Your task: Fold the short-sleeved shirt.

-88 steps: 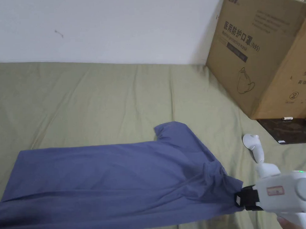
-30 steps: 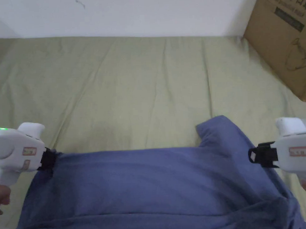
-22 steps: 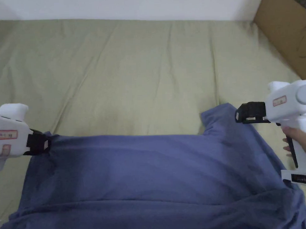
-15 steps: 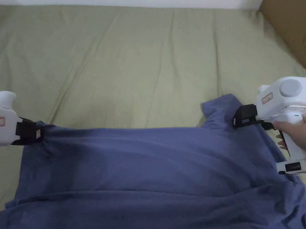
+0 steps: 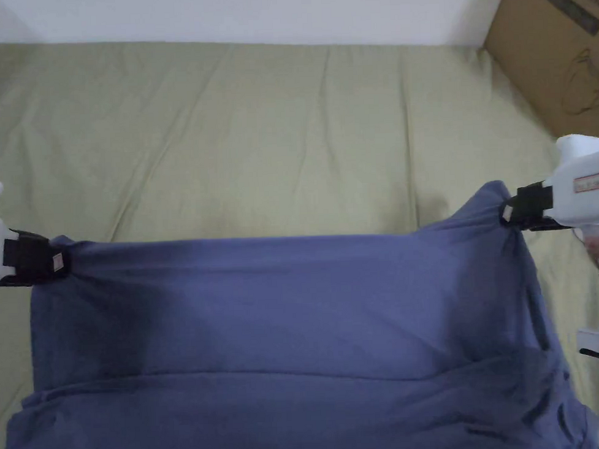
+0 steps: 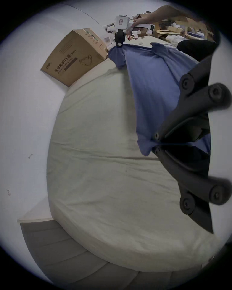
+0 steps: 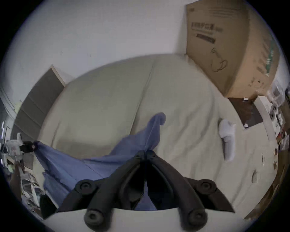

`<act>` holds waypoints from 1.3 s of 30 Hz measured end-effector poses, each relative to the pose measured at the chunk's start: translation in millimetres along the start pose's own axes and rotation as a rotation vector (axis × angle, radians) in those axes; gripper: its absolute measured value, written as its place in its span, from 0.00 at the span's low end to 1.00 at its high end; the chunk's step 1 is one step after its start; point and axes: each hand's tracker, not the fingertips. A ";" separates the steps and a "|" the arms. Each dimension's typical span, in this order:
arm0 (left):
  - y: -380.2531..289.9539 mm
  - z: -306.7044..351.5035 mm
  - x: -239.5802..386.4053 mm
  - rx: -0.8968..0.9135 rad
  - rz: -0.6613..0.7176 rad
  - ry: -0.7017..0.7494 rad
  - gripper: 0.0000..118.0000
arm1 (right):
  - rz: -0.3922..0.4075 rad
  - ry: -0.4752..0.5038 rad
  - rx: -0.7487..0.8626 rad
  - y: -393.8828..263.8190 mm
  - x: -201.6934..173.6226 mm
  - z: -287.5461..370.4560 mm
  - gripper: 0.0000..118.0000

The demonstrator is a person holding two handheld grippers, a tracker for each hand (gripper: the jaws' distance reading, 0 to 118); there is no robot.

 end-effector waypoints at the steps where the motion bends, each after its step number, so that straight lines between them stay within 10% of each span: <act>1: -2.6 11.3 -0.1 0.012 -0.003 -0.007 0.01 | -0.012 0.011 0.014 -3.9 4.2 16.9 0.00; 15: -140.0 50.6 3.4 -0.203 0.045 -0.054 0.01 | -0.159 0.035 -0.179 -175.0 35.6 86.0 0.00; 18: -166.1 28.7 -1.4 -0.265 0.077 -0.043 0.18 | -0.133 -0.012 -0.245 -201.2 34.7 62.3 0.01; 21: -171.0 30.3 -2.3 -0.199 0.132 -0.007 0.86 | -0.157 -0.072 -0.194 -204.4 27.4 62.8 0.42; 25: -156.6 60.4 5.2 -0.082 0.178 -0.070 0.98 | -0.088 -0.138 -0.045 -182.6 9.7 93.0 0.89; 34: -104.7 106.8 109.3 0.227 -0.027 0.181 0.95 | 0.068 -0.151 0.122 -139.7 -106.7 122.2 0.99; 36: -103.0 96.0 128.1 0.229 -0.032 0.168 0.78 | 0.102 -0.141 0.140 -140.6 -129.0 109.4 0.92; 37: -102.4 90.3 133.8 0.229 -0.037 0.162 0.57 | 0.107 -0.137 0.138 -140.9 -136.4 104.4 0.81; 38: -102.3 83.1 141.2 0.216 -0.036 0.156 0.19 | 0.116 -0.138 0.131 -139.1 -136.9 90.8 0.50; 39: -103.6 76.4 147.2 0.202 -0.041 0.154 0.02 | 0.130 -0.150 0.119 -140.2 -142.6 84.4 0.14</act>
